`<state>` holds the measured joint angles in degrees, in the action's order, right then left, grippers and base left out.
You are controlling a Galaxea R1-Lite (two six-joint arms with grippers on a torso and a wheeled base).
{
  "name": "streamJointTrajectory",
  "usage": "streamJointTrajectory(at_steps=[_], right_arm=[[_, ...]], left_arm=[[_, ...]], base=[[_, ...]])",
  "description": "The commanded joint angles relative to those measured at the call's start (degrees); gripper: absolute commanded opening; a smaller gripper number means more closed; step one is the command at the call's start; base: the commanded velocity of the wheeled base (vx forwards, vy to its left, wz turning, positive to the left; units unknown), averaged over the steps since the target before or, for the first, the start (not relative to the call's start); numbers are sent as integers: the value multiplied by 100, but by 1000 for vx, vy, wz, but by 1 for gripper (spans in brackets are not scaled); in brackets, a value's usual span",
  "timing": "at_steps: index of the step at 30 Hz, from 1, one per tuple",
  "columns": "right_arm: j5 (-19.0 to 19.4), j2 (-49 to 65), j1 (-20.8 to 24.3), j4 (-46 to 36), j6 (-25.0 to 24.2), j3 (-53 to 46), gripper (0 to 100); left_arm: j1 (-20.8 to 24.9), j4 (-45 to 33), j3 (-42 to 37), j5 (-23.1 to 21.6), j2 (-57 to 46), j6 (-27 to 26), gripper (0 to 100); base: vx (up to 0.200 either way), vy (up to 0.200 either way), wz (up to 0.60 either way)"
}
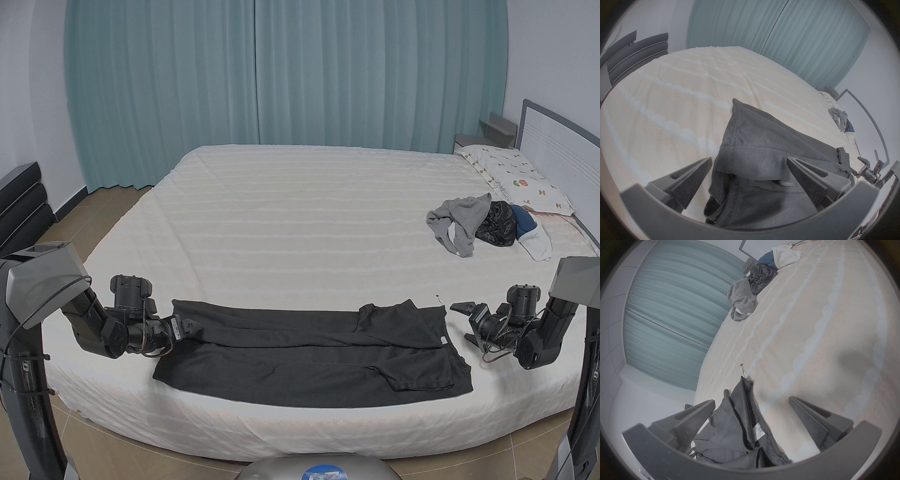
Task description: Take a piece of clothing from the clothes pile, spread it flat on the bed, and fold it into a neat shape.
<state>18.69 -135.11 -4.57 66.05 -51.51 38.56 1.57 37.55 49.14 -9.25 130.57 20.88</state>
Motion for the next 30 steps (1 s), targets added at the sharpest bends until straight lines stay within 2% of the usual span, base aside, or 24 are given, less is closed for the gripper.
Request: streamJointTrajectory(at_steps=[1, 6, 7, 30], right_arm=[[3, 11, 0, 5, 0, -6, 100], [3, 2, 0, 5, 0, 3, 100], [3, 11, 0, 5, 0, 3, 100], [3, 11, -53, 5, 0, 20, 100]], left_arm=[[10, 7, 25, 2, -6, 4, 100], [10, -11, 17, -6, -6, 21, 100], [10, -2, -36, -6, -6, 21, 0], [19, -37, -212, 2, -445, 39, 0]], base=[[0, 0, 0], [0, 0, 0], [0, 0, 0], [0, 0, 0]])
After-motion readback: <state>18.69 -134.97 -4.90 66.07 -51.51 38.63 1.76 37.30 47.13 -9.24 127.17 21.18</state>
